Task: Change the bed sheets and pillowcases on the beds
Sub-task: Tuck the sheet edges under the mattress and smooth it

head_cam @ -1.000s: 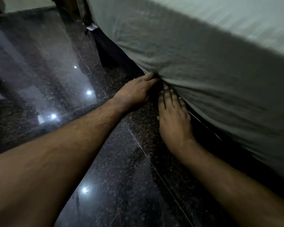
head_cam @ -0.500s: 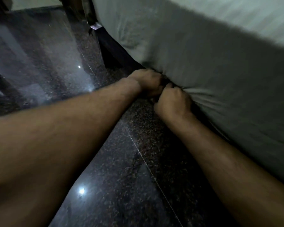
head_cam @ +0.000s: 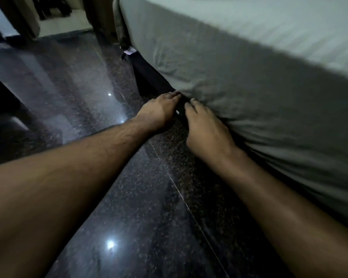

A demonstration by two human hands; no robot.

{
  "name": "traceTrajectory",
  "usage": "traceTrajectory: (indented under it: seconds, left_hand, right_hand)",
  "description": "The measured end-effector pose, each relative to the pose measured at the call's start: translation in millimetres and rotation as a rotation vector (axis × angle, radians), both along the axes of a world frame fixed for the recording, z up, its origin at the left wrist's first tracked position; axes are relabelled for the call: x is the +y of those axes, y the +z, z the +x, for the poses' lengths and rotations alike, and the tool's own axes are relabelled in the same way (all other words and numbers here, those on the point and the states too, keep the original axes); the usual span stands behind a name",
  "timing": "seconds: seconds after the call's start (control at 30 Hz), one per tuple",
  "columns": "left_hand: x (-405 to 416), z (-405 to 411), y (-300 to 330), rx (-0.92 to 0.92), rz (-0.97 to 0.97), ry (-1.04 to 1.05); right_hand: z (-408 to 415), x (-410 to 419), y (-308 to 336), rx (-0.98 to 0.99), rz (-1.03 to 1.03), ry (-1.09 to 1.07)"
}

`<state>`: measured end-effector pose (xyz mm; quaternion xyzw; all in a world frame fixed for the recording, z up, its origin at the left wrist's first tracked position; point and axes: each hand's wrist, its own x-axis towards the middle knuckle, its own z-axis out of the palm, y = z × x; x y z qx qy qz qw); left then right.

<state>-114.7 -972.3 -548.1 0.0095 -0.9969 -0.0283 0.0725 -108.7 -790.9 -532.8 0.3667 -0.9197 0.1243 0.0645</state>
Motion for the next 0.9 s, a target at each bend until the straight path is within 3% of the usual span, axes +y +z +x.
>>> traceTrajectory:
  seconds: [0.1, 0.2, 0.4, 0.73, 0.9]
  left_hand:
    - [-11, -14, 6, -0.098, -0.061, -0.080]
    - [-19, -26, 14, -0.116, 0.048, -0.090]
    - [-24, -32, 7, 0.157, 0.001, -0.226]
    - [-30, -30, -6, 0.240, -0.059, -0.341]
    - [-35, -44, 6, 0.147, -0.106, -0.419]
  right_hand:
    - [-37, -33, -16, -0.004, 0.051, -0.034]
    - [-44, -50, -37, 0.104, 0.025, -0.117]
    - [-42, -58, -55, 0.319, 0.067, -0.194]
    - [-31, -71, -45, 0.276, 0.252, -0.281]
    - [-36, -83, -48, 0.239, 0.269, -0.312]
